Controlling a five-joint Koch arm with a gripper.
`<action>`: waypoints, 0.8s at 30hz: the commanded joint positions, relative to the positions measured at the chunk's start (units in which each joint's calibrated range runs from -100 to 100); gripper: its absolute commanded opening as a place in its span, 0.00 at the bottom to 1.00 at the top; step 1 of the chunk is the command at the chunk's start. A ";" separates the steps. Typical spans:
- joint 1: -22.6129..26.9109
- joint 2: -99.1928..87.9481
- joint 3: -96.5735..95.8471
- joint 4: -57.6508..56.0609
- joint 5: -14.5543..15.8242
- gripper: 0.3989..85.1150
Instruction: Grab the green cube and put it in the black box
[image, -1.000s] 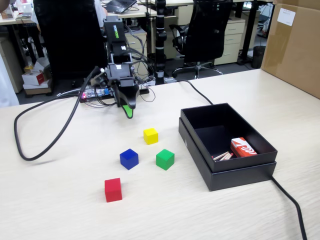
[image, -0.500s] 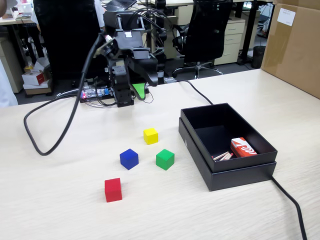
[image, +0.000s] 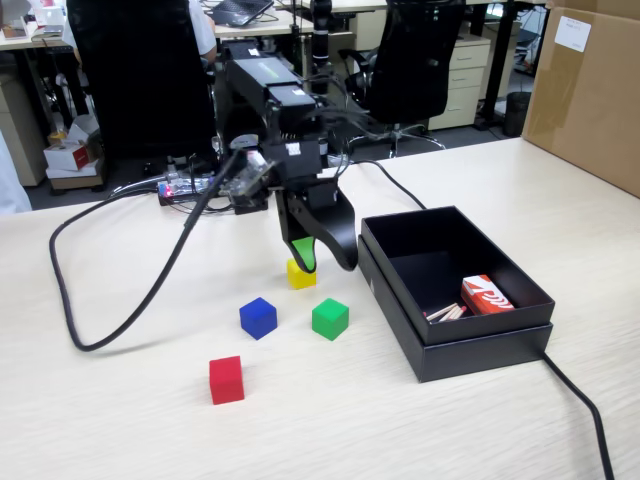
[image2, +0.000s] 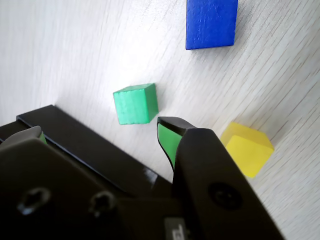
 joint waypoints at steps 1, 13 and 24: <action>0.05 0.12 4.14 -0.58 -0.88 0.52; 0.00 12.17 7.23 -0.58 -1.37 0.53; -0.10 20.20 11.12 -0.58 -2.20 0.48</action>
